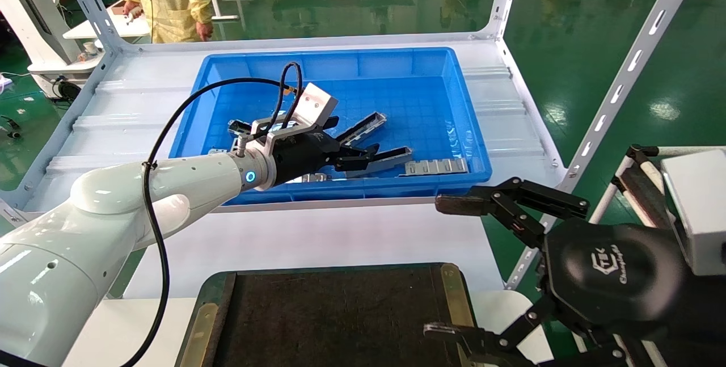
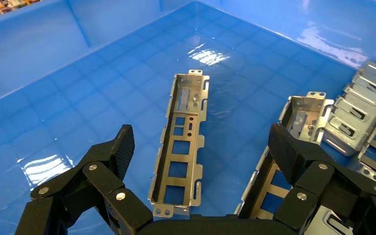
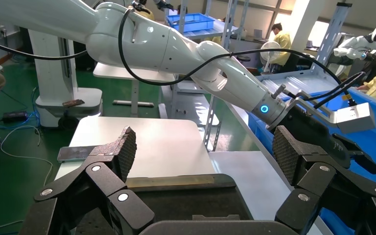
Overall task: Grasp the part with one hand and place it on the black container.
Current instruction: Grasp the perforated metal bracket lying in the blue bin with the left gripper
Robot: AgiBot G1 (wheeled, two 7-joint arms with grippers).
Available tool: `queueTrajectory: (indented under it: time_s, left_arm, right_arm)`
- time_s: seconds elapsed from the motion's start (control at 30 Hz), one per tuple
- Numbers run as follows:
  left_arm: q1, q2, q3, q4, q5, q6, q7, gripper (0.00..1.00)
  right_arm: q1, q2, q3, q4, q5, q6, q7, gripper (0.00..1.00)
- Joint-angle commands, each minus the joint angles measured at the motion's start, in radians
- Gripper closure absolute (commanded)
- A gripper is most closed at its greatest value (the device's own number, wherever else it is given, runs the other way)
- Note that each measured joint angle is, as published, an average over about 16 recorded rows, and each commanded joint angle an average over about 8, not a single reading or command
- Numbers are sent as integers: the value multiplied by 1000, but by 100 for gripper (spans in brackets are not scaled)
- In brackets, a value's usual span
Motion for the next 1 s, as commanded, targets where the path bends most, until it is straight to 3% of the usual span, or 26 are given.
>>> queueTrajectory:
  time_s: [0.03, 0.07, 1.0]
  left_arm:
    - [1, 0, 17, -3, -11, -13, -13, 98]
    - [1, 0, 25, -5, -16, -18, -19, 100]
    - [6, -3, 197, -32, -162, -97, -55, 100]
  right_arm:
    - [0, 0, 0, 0, 0, 0, 0, 95]
    - [0, 0, 0, 0, 0, 0, 0, 100]
    - [0, 0, -1, 0, 1, 0, -1, 100]
